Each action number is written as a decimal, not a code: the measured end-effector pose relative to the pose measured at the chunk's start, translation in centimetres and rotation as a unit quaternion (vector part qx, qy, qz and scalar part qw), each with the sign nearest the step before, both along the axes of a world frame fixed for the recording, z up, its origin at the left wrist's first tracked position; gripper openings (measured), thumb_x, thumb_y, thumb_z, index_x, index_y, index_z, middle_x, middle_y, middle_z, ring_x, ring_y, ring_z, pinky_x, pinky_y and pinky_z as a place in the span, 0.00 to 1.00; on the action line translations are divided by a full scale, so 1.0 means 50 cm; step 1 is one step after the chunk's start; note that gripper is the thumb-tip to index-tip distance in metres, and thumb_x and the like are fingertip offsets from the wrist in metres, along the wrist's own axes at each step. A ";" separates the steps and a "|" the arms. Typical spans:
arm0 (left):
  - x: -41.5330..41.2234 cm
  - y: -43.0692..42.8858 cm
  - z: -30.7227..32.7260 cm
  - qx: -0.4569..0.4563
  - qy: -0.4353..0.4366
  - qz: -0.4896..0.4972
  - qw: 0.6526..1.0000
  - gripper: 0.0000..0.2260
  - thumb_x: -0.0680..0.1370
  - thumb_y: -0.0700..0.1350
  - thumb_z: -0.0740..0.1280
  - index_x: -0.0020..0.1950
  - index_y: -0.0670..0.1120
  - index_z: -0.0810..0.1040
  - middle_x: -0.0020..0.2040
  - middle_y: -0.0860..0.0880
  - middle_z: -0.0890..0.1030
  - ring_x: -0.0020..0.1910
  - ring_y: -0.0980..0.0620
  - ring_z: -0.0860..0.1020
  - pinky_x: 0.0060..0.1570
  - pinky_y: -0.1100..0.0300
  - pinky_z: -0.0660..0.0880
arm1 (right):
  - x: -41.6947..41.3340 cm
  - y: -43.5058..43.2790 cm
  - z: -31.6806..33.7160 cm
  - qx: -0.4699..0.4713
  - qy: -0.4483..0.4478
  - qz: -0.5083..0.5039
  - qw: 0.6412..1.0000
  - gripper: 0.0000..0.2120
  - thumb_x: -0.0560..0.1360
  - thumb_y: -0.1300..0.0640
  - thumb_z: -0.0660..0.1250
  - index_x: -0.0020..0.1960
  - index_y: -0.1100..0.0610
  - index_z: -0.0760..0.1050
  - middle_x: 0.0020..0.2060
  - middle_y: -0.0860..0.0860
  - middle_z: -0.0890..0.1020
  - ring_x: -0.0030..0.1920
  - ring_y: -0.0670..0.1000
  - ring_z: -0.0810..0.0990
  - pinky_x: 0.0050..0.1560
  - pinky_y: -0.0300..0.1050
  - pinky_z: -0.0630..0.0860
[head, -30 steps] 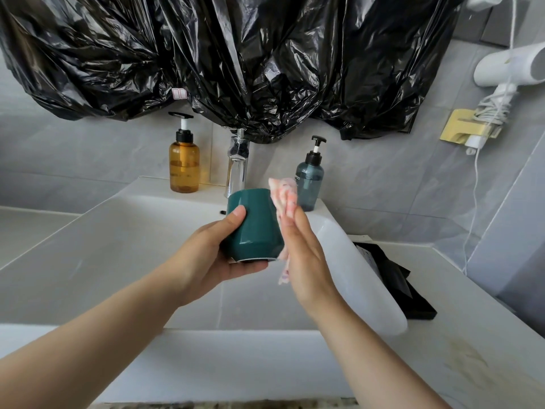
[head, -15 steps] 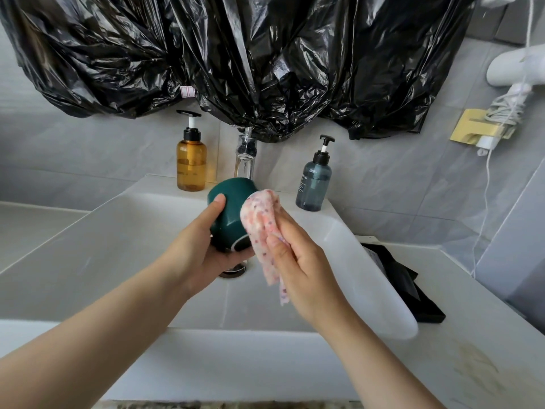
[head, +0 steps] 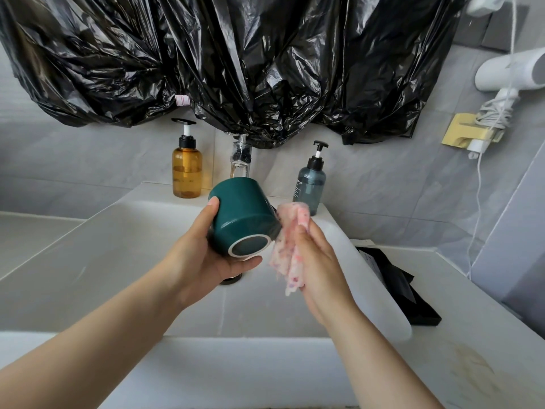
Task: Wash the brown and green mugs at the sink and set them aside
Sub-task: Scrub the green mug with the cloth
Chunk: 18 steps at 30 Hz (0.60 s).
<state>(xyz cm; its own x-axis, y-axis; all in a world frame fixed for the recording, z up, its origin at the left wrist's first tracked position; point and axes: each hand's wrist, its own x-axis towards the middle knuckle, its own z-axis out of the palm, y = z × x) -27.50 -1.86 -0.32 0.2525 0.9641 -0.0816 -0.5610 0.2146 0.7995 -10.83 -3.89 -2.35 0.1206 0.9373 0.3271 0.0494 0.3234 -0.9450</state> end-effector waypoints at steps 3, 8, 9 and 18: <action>0.004 -0.002 -0.003 0.011 0.028 -0.010 0.999 0.25 0.76 0.62 0.62 0.67 0.49 0.74 0.56 0.43 0.85 0.54 0.43 0.83 0.56 0.42 0.77 | -0.005 -0.001 0.002 -0.007 0.001 0.038 0.999 0.19 0.83 0.48 0.56 0.72 0.46 0.69 0.66 0.38 0.75 0.68 0.39 0.72 0.74 0.50 0.65; 0.010 -0.002 -0.006 0.000 0.080 -0.057 0.995 0.29 0.72 0.64 0.63 0.68 0.50 0.74 0.57 0.47 0.85 0.58 0.48 0.79 0.65 0.46 0.71 | 0.000 -0.012 0.015 0.034 0.026 0.017 0.999 0.18 0.82 0.50 0.57 0.71 0.49 0.71 0.64 0.39 0.78 0.64 0.36 0.74 0.65 0.35 0.70; 0.008 -0.003 -0.005 0.002 0.095 -0.068 0.993 0.29 0.72 0.64 0.63 0.67 0.49 0.75 0.56 0.47 0.84 0.57 0.49 0.77 0.68 0.47 0.68 | 0.001 -0.014 0.016 0.037 0.029 0.008 0.999 0.17 0.80 0.47 0.59 0.67 0.46 0.74 0.60 0.40 0.81 0.60 0.37 0.77 0.57 0.35 0.74; -0.010 -0.012 -0.003 0.028 0.184 -0.119 0.975 0.35 0.57 0.56 0.78 0.61 0.46 0.78 0.55 0.42 0.85 0.52 0.43 0.84 0.52 0.49 0.81 | 0.010 -0.011 0.022 0.053 0.097 -0.018 0.994 0.08 0.80 0.53 0.64 0.51 0.47 0.82 0.48 0.46 0.84 0.47 0.44 0.81 0.46 0.36 0.73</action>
<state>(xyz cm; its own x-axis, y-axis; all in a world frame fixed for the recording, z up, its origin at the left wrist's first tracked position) -28.02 -2.45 -0.47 0.4338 0.8870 -0.1585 -0.1741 0.2551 0.9511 -10.33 -4.43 -1.24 0.2245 0.8928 0.3904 -0.1176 0.4226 -0.8987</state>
